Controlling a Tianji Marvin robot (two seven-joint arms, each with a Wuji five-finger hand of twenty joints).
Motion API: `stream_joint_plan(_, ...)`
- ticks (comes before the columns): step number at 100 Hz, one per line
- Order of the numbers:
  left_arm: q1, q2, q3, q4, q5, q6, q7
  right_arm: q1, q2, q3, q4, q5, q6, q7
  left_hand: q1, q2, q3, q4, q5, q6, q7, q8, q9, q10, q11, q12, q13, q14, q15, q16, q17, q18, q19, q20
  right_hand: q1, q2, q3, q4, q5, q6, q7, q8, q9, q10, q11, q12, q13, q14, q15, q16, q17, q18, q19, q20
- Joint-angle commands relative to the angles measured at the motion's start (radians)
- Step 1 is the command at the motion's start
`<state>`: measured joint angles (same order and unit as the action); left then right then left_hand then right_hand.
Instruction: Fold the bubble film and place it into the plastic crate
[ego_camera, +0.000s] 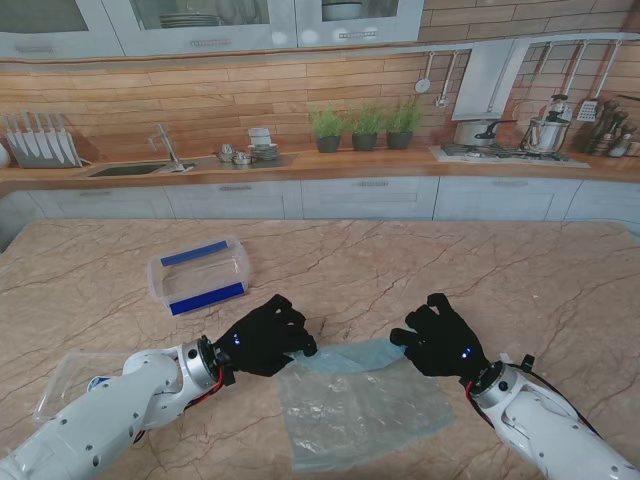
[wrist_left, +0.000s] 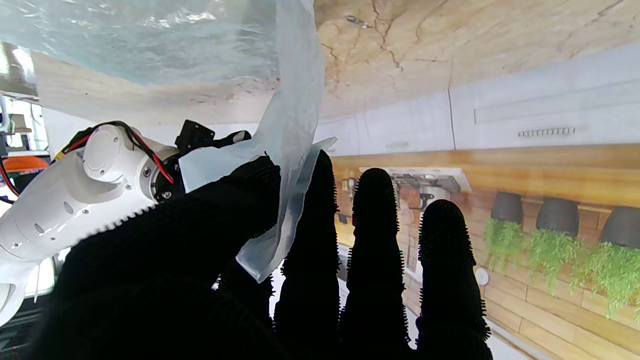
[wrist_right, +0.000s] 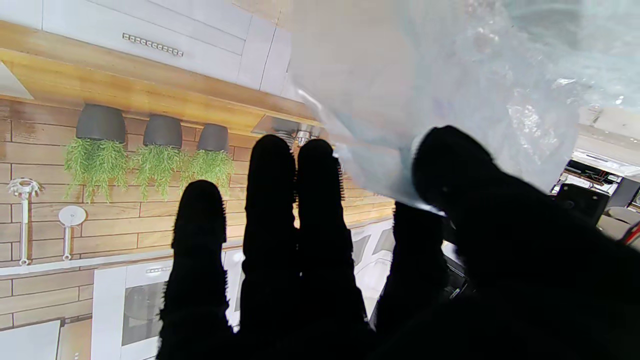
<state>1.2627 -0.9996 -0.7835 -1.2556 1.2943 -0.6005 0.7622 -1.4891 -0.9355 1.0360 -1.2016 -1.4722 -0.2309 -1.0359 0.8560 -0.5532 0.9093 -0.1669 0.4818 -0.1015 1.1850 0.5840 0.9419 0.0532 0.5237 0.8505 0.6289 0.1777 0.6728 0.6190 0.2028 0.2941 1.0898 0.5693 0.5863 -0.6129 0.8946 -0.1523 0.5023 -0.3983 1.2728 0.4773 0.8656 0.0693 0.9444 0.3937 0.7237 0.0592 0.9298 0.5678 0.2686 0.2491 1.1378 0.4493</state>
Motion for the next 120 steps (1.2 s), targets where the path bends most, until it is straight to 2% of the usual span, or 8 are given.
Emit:
stream_joint_plan(1, 0.026, -0.003, -0.006, -0.016, -0.002, -0.017, -0.016, -0.026, 0.001, 0.01, -0.016, -0.012, -0.002, 0.012, -0.005, -0.038, 0.041, -0.035, 0.012, -0.029, 0.043, -0.015, 0.012, -0.015, 0.004, -0.008, 0.006, -0.01, -0.004, -0.004, -0.011, -0.001, -0.011, -0.014, -0.037, -0.044, 0.03, 0.012, 0.012, -0.012, 0.037, 0.018, -0.004, 0.008, -0.01, 0.019, -0.014, -0.017, -0.015, -0.009, 0.0, -0.013, 0.016, -0.01)
stream_joint_plan(24, 0.087, -0.018, -0.078, -0.062, -0.034, -0.069, -0.082, -0.071, 0.0, 0.055, -0.03, -0.02, 0.007, 0.029, -0.046, -0.033, 0.024, -0.048, 0.002, 0.003, -0.078, -0.105, 0.023, 0.011, -0.025, -0.011, 0.038, 0.018, 0.003, 0.002, -0.004, 0.011, -0.013, -0.015, -0.17, -0.04, -0.026, 0.014, 0.011, 0.028, 0.011, 0.034, -0.009, 0.01, -0.029, 0.03, -0.017, -0.014, -0.028, -0.01, -0.006, -0.008, -0.006, -0.01)
stream_joint_plan(38, 0.117, -0.027, -0.118, -0.091, -0.054, -0.101, -0.119, -0.083, 0.002, 0.071, -0.036, -0.028, 0.008, 0.025, -0.14, -0.003, 0.003, -0.023, 0.0, 0.018, -0.213, -0.116, -0.045, 0.023, 0.048, -0.102, 0.037, 0.026, -0.004, 0.001, -0.003, 0.014, -0.017, -0.016, -0.211, 0.002, -0.101, 0.042, 0.026, 0.049, -0.02, 0.071, -0.008, 0.006, -0.034, 0.034, -0.011, -0.021, -0.042, -0.007, -0.007, -0.008, -0.019, -0.003)
stream_joint_plan(56, 0.166, -0.045, -0.178, -0.138, -0.1, -0.136, -0.178, -0.097, 0.002, 0.094, -0.042, -0.037, 0.013, 0.007, -0.207, 0.04, -0.073, -0.01, 0.002, 0.034, -0.249, -0.111, -0.112, 0.038, 0.108, -0.271, 0.025, 0.033, -0.014, 0.001, -0.008, 0.018, -0.022, -0.019, -0.244, 0.033, -0.132, 0.056, 0.032, 0.061, -0.029, 0.085, -0.006, 0.004, -0.036, 0.034, -0.011, -0.021, -0.042, -0.004, -0.01, -0.007, -0.03, -0.002)
stream_joint_plan(70, 0.176, -0.045, -0.197, -0.16, -0.096, -0.148, -0.187, -0.115, 0.005, 0.119, -0.055, -0.05, 0.017, -0.007, -0.29, 0.105, -0.126, 0.017, 0.005, 0.045, -0.286, -0.109, -0.129, 0.042, 0.085, -0.299, 0.02, 0.03, -0.018, 0.001, -0.008, 0.019, -0.023, -0.018, -0.271, 0.063, -0.173, 0.085, 0.041, 0.071, -0.051, 0.131, -0.007, 0.001, -0.039, 0.035, -0.011, -0.022, -0.046, -0.002, -0.01, -0.007, -0.035, 0.005)
stream_joint_plan(93, 0.189, -0.062, -0.213, -0.168, -0.149, -0.172, -0.231, -0.145, 0.006, 0.155, -0.069, -0.066, 0.033, -0.02, -0.336, 0.159, -0.172, 0.042, 0.008, 0.053, -0.308, -0.099, -0.138, 0.056, 0.062, -0.315, 0.018, 0.036, -0.02, 0.004, -0.009, 0.02, -0.024, -0.019, -0.305, 0.076, -0.189, 0.11, 0.048, 0.079, -0.073, 0.206, -0.009, 0.002, -0.042, 0.034, -0.012, -0.024, -0.053, 0.002, -0.013, -0.007, -0.046, 0.012)
stream_joint_plan(105, 0.189, -0.064, -0.214, -0.168, -0.156, -0.176, -0.239, -0.153, 0.006, 0.163, -0.073, -0.069, 0.04, -0.019, -0.316, 0.142, -0.207, 0.032, 0.023, -0.025, -0.322, -0.096, -0.139, 0.065, 0.044, -0.328, 0.016, 0.041, -0.024, 0.005, -0.011, 0.025, -0.027, -0.018, -0.315, 0.072, -0.199, 0.11, 0.044, 0.081, -0.081, 0.212, -0.011, 0.003, -0.044, 0.034, -0.015, -0.023, -0.057, 0.002, -0.012, -0.008, -0.048, 0.012)
stream_joint_plan(120, 0.193, -0.061, -0.219, -0.171, -0.145, -0.169, -0.231, -0.155, 0.005, 0.167, -0.076, -0.069, 0.042, -0.016, -0.315, 0.13, -0.214, 0.028, 0.031, -0.037, -0.326, -0.098, -0.137, 0.064, 0.038, -0.33, 0.018, 0.039, -0.023, 0.007, -0.011, 0.025, -0.028, -0.018, -0.319, 0.068, -0.204, 0.113, 0.039, 0.086, -0.094, 0.22, -0.015, 0.005, -0.044, 0.034, -0.016, -0.023, -0.06, 0.003, -0.012, -0.007, -0.051, 0.014)
